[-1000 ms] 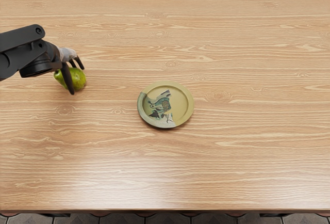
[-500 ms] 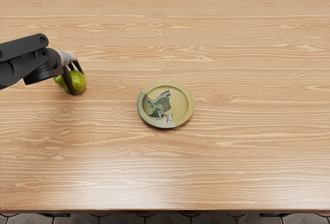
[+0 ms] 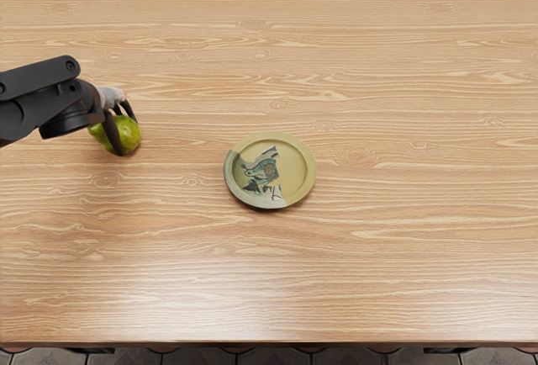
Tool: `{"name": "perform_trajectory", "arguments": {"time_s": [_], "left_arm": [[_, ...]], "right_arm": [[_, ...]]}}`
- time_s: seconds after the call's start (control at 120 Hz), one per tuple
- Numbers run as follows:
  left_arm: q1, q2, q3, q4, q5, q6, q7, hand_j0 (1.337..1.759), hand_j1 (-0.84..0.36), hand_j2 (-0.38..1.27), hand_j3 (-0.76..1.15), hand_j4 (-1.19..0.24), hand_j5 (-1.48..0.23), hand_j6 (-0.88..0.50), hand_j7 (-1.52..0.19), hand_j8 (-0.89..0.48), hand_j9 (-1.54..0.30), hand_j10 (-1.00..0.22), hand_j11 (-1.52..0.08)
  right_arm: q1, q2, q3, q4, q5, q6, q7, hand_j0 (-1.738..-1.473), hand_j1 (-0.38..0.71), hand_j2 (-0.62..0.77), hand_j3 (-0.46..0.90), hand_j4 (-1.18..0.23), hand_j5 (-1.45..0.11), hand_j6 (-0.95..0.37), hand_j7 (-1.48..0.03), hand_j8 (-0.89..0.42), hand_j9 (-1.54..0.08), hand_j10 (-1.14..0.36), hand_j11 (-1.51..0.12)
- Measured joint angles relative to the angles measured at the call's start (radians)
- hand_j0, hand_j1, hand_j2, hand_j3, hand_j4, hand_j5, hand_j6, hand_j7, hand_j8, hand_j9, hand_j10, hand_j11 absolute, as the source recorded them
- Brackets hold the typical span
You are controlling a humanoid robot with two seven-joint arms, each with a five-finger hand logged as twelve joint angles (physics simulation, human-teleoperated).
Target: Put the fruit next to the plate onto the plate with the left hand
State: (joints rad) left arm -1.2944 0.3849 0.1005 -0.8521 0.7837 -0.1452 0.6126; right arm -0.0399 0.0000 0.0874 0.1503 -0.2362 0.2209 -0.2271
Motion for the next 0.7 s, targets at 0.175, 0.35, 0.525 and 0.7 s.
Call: {"name": "perform_trajectory", "arguments": {"time_s": [0.175,0.35,0.525,0.7], "left_arm": [[0.000,0.000,0.000,0.001,-0.011,-0.003,-0.001,1.643,-0.17,0.17,0.00,-0.45,-0.80,-0.31,-0.84,-0.30,-0.89,-0.49,-0.90],[-0.005,0.002,-0.018,0.004,-0.050,-0.012,-0.001,1.647,-0.25,0.28,0.00,-0.37,-0.86,-0.24,-0.86,-0.24,-0.90,-0.43,-0.91],[-0.021,0.008,-0.079,0.006,-0.150,-0.018,-0.002,1.648,-0.32,0.35,0.00,-0.31,-0.88,-0.19,-0.87,-0.19,-0.89,-0.39,-0.91],[-0.019,0.003,-0.168,0.006,-0.218,-0.064,-0.002,1.648,-0.33,0.36,0.00,-0.28,-0.89,-0.16,-0.88,-0.17,-0.89,-0.38,-0.90]], "right_arm": [[0.000,0.000,0.000,0.000,0.000,0.000,0.000,-1.658,-0.32,0.00,0.00,-0.02,-0.03,-0.02,-0.03,-0.02,-0.03,-0.02,-0.03],[0.000,0.000,0.000,0.000,0.000,0.000,0.000,-1.658,-0.32,0.00,0.00,-0.02,-0.03,-0.02,-0.03,-0.02,-0.03,-0.02,-0.03],[0.000,0.000,0.000,0.000,0.000,0.000,0.000,-1.658,-0.32,0.00,0.00,-0.02,-0.03,-0.02,-0.03,-0.02,-0.03,-0.02,-0.03],[0.000,0.000,0.000,0.000,0.000,0.000,0.000,-1.658,-0.32,0.00,0.00,-0.02,-0.03,-0.02,-0.03,-0.02,-0.03,-0.02,-0.03]]}}
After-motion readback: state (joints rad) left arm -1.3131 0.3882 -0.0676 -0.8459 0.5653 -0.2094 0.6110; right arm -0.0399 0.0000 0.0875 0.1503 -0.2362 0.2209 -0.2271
